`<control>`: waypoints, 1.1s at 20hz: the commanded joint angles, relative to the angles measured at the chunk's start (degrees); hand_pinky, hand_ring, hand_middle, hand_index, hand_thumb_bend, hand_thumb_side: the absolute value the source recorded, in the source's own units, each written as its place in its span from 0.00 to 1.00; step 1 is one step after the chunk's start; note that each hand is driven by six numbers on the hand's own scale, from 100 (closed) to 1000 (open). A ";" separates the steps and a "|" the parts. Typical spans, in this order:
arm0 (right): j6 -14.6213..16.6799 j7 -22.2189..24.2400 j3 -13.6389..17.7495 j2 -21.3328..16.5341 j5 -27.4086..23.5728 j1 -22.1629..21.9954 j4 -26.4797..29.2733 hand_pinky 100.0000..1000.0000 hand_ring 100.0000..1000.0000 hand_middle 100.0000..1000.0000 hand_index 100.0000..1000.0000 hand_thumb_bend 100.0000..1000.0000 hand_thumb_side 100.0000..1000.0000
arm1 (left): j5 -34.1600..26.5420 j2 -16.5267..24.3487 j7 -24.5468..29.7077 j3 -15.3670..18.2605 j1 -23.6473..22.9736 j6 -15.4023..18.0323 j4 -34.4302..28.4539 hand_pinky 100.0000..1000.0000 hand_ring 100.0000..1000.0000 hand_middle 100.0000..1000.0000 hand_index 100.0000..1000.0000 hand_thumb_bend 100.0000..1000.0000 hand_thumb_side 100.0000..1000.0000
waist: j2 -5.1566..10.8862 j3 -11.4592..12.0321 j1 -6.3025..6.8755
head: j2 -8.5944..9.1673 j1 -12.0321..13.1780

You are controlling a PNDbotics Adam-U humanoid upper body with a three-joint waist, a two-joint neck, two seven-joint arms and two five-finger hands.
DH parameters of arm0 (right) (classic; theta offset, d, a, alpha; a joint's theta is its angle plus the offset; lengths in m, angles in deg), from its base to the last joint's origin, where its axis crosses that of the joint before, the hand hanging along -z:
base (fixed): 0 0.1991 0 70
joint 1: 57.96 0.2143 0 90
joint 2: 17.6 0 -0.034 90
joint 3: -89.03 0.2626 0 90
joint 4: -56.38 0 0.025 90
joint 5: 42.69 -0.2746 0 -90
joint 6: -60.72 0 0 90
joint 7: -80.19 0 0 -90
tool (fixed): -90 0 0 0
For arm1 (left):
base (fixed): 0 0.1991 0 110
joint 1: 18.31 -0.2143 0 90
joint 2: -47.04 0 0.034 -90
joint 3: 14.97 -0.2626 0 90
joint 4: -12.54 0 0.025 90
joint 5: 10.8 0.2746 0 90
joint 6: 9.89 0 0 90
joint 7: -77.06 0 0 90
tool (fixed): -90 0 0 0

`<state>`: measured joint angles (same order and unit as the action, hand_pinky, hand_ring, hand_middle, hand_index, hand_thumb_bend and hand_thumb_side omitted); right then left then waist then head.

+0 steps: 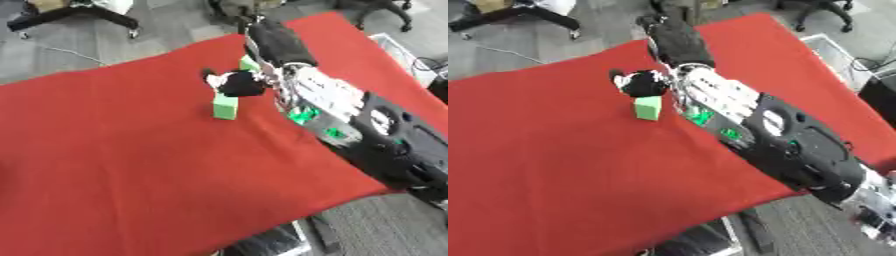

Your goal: Pick up the objects with one hand, pass them to the other hand, and then place them into the box on the other side of the table.

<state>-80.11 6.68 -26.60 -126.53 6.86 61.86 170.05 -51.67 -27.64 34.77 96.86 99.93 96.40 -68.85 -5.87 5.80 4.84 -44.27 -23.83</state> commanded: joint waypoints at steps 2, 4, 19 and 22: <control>-1.13 -0.25 1.26 -0.32 -2.90 1.21 -3.48 0.00 0.72 0.74 0.90 0.35 0.55 | -0.44 0.69 2.58 0.81 1.02 -0.04 -1.40 0.75 0.54 0.57 0.86 0.56 0.60 | 0.22 0.46 0.11 | 0.15 -1.53; -1.13 -2.16 1.05 0.44 -4.60 1.31 -6.59 0.00 0.72 0.74 0.90 0.35 0.56 | -0.49 0.42 3.09 0.94 0.96 -0.35 -1.45 0.76 0.54 0.57 0.87 0.56 0.60 | 0.00 0.66 0.19 | 0.15 -2.15; -1.13 -21.93 -2.07 3.60 -21.32 1.93 -20.36 0.00 0.72 0.73 0.89 0.35 0.57 | 0.40 -1.23 4.26 1.09 1.08 -0.39 -2.03 0.76 0.54 0.57 0.87 0.55 0.61 | -1.83 2.20 0.84 | 0.15 -4.60; -1.13 -24.73 -2.57 3.97 -24.01 1.87 -21.73 0.00 0.72 0.73 0.89 0.35 0.58 | 0.43 -1.38 4.26 1.15 1.04 -0.45 -2.20 0.76 0.54 0.56 0.87 0.55 0.61 | -2.04 2.35 0.85 | 0.15 -4.83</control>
<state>-81.25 -16.74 -29.35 -122.08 -15.97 62.80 148.33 -51.19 -30.25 37.07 97.24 100.13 94.11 -69.99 -8.48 7.99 5.73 -44.27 -28.41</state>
